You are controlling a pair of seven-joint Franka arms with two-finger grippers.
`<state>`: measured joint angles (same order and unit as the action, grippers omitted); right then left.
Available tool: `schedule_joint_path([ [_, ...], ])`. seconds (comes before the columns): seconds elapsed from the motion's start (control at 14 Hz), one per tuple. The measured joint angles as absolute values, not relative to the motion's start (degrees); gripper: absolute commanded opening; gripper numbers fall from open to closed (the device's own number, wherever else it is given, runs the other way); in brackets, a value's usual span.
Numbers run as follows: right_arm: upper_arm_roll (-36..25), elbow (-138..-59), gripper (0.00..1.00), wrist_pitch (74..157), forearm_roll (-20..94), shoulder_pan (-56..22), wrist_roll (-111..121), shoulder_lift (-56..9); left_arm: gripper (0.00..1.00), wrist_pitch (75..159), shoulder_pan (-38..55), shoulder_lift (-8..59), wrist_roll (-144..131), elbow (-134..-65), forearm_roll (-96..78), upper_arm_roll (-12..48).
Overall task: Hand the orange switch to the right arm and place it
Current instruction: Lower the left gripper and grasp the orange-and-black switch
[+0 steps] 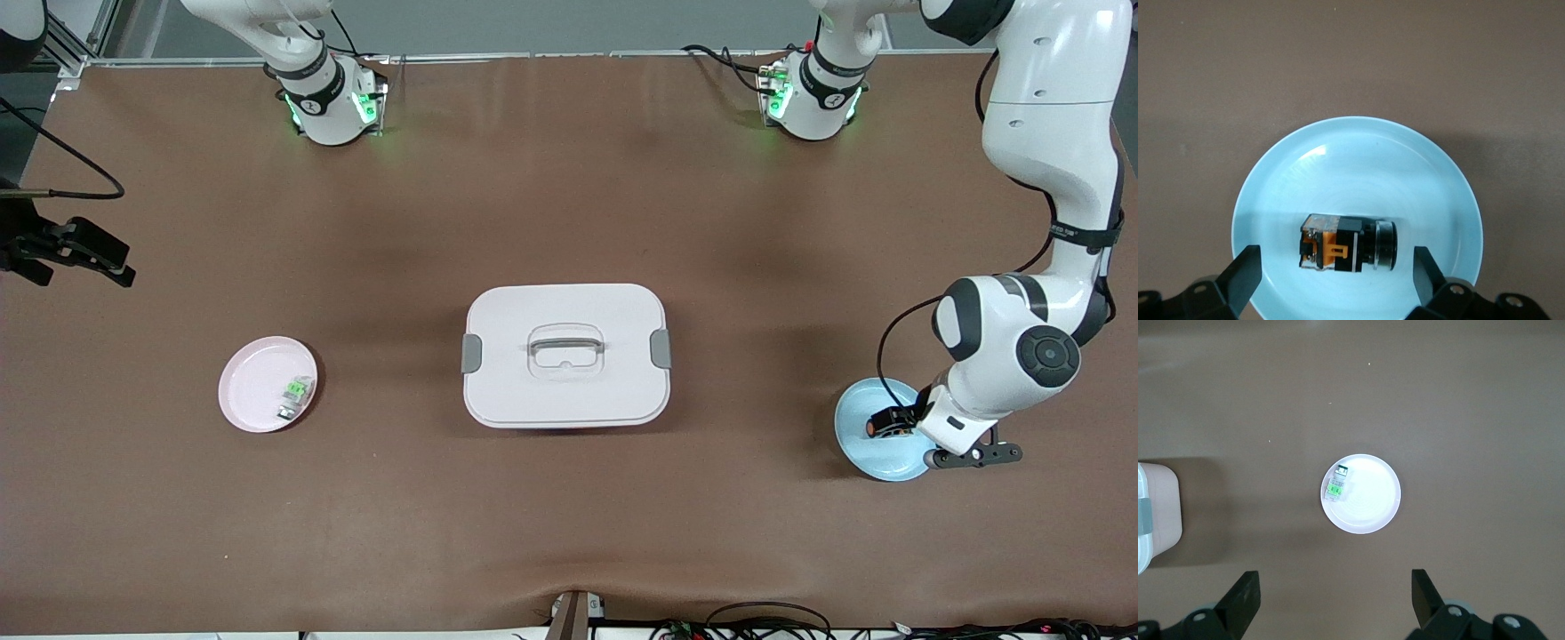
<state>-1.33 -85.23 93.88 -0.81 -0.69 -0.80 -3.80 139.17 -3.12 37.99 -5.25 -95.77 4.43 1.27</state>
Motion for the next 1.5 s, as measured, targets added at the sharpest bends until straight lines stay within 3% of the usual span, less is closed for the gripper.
schedule_joint_path([
  [0.93,-1.4,-85.3,1.0,93.7,-0.8,-0.7,-0.8,-3.8,0.99,141.9,-2.9,41.1,-5.1,-95.8,4.4,1.4],
  [1.28,-1.4,-85.3,1.0,93.7,-0.8,-0.7,-0.8,-3.8,0.82,141.9,-2.9,41.7,-4.0,-95.8,4.4,1.4],
  [1.5,-1.4,-85.3,1.0,93.7,-0.8,-0.7,-0.8,-3.8,0.52,142.0,-2.9,42.0,-3.9,-95.8,4.4,1.4],
])
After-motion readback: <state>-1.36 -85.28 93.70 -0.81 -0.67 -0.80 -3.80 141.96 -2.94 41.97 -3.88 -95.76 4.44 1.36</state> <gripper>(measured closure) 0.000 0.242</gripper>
